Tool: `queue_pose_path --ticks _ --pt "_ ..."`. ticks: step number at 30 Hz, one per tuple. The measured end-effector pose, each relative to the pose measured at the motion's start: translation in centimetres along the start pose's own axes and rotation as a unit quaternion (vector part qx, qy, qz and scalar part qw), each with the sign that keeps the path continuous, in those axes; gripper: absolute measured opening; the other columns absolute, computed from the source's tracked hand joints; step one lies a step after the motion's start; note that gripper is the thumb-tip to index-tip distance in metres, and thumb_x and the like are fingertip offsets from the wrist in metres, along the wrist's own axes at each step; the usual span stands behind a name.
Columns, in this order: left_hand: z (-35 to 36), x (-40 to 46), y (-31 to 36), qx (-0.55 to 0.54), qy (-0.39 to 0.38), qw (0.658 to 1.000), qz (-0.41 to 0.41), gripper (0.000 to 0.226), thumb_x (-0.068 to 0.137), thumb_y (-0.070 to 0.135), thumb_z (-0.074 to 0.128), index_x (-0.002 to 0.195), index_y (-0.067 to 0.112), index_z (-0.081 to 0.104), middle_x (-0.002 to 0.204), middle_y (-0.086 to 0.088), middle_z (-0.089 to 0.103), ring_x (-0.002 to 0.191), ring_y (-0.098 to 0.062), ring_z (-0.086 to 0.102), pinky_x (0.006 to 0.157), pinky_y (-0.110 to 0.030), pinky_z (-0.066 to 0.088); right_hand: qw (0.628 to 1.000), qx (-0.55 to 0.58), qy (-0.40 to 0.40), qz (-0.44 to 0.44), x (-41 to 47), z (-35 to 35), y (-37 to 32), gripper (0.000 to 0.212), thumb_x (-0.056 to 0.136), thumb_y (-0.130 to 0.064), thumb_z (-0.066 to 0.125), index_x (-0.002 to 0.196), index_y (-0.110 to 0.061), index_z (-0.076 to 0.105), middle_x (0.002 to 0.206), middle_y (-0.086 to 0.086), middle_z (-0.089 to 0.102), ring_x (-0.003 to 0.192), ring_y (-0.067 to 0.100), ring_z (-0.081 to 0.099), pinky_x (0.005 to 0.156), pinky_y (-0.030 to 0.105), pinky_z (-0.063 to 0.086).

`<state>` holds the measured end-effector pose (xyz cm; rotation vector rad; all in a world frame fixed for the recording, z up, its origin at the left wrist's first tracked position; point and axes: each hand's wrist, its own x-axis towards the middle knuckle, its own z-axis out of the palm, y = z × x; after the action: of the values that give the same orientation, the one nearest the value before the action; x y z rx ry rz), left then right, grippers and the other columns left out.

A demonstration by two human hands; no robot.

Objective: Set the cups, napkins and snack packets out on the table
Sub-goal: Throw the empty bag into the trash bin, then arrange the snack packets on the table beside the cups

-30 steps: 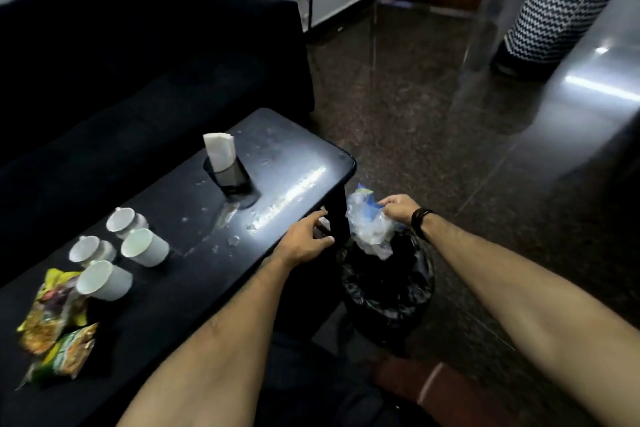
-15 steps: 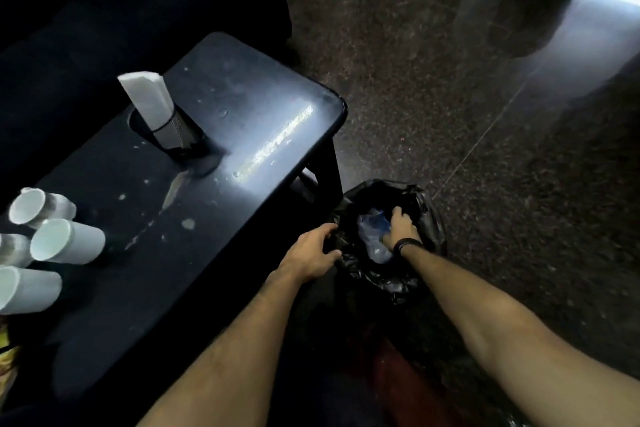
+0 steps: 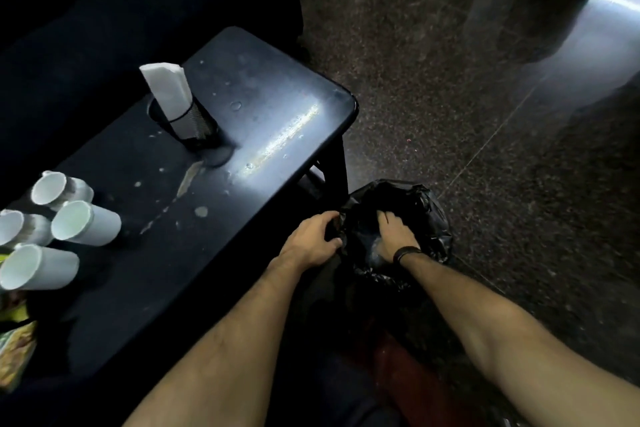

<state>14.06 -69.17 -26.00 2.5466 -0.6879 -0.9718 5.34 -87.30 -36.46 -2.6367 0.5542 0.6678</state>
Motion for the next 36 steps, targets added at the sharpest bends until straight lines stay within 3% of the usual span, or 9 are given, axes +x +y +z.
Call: queue_pose_path --ticks 3,7,10,14,18,23,27,33,36 --pt "-2.1 -1.5 0.9 -0.01 0.039 0.999 0.007 0.061 0.089 0.031 0.065 0.146 0.026 0.044 0.144 0.001 0.053 0.136 -0.016 0.047 0.113 -0.032 0.038 0.991 0.023 0.131 -0.031 -0.1 -4.4 -1.3 0.065 0.088 -0.013 0.052 0.147 -0.006 0.027 0.143 0.014 0.038 0.127 0.033 0.042 0.102 0.041 0.043" --pt "-5.6 -4.5 1.2 -0.013 0.11 0.994 0.023 0.056 0.088 0.028 0.065 0.141 0.024 0.05 0.139 0.001 0.058 0.13 -0.018 0.052 0.11 -0.032 0.04 0.943 0.093 0.3 -0.108 -1.1 -10.7 -4.1 0.056 0.083 -0.006 0.056 0.138 -0.007 0.044 0.134 0.013 0.049 0.12 0.031 0.049 0.104 0.038 0.041" --pt "-8.2 -7.1 0.3 -0.03 0.172 0.984 0.023 0.052 0.088 0.025 0.064 0.138 0.025 0.053 0.135 -0.002 0.06 0.125 -0.023 0.055 0.107 -0.035 0.042 0.91 0.093 0.366 -0.168 -2.3 -14.8 -7.7 0.05 0.081 -0.003 0.057 0.131 -0.005 0.052 0.127 0.015 0.056 0.117 0.033 0.053 0.102 0.04 0.042" --pt "-11.4 -12.4 -2.4 -0.035 0.233 0.972 0.01 0.056 0.091 0.027 0.063 0.145 0.02 0.047 0.148 -0.003 0.048 0.139 -0.02 0.041 0.116 -0.031 0.029 0.876 0.091 0.404 -0.247 -4.1 -18.2 -14.6 0.048 0.081 -0.007 0.059 0.129 -0.006 0.054 0.126 0.014 0.058 0.114 0.034 0.055 0.1 0.042 0.044" --pt "-14.3 -19.3 -7.7 -0.048 0.301 0.952 -0.035 0.055 0.09 0.024 0.064 0.142 0.014 0.05 0.146 -0.005 0.049 0.136 -0.022 0.045 0.114 -0.032 0.032 0.874 0.084 0.356 -0.321 -6.1 -18.7 -23.9 0.052 0.083 -0.012 0.061 0.133 -0.007 0.049 0.131 0.013 0.054 0.119 0.032 0.052 0.103 0.037 0.039" --pt "-15.5 -27.5 -16.8 -0.065 0.369 0.913 -0.159 0.055 0.087 0.028 0.066 0.139 0.016 0.051 0.141 -0.007 0.05 0.133 -0.026 0.046 0.112 -0.033 0.036 0.871 0.052 0.247 -0.421 -9.8 -15.6 -36.3 0.055 0.086 -0.017 0.06 0.138 -0.01 0.044 0.137 0.01 0.05 0.127 0.028 0.047 0.108 0.034 0.035" --pt "-14.0 -32.4 -23.3 -0.095 0.387 0.88 -0.259 0.056 0.087 0.032 0.065 0.139 0.017 0.051 0.142 -0.008 0.048 0.132 -0.028 0.047 0.109 -0.037 0.039 0.861 0.001 0.147 -0.487 -12.4 -11.6 -43.8 0.056 0.085 -0.023 0.06 0.138 -0.016 0.041 0.141 0.006 0.045 0.128 0.028 0.045 0.104 0.041 0.041" --pt "-11.0 -35.9 -30.6 -0.156 0.373 0.844 -0.353 0.059 0.087 0.036 0.066 0.141 0.02 0.047 0.135 -0.009 0.048 0.127 -0.03 0.051 0.102 -0.038 0.044 0.86 -0.041 0.034 -0.508 -14.3 -4.4 -51.6 0.053 0.086 -0.027 0.061 0.135 -0.016 0.043 0.138 0.009 0.047 0.124 0.029 0.049 0.1 0.039 0.043" --pt "-9.9 -35.4 -32.7 -0.189 0.374 0.827 -0.376 0.064 0.091 0.041 0.061 0.148 0.022 0.039 0.14 -0.01 0.046 0.131 -0.03 0.048 0.102 -0.039 0.043 0.872 -0.063 -0.025 -0.485 -14.8 -0.5 -54.0 0.061 0.085 -0.02 0.059 0.141 -0.011 0.038 0.144 0.013 0.039 0.131 0.032 0.044 0.109 0.04 0.038"
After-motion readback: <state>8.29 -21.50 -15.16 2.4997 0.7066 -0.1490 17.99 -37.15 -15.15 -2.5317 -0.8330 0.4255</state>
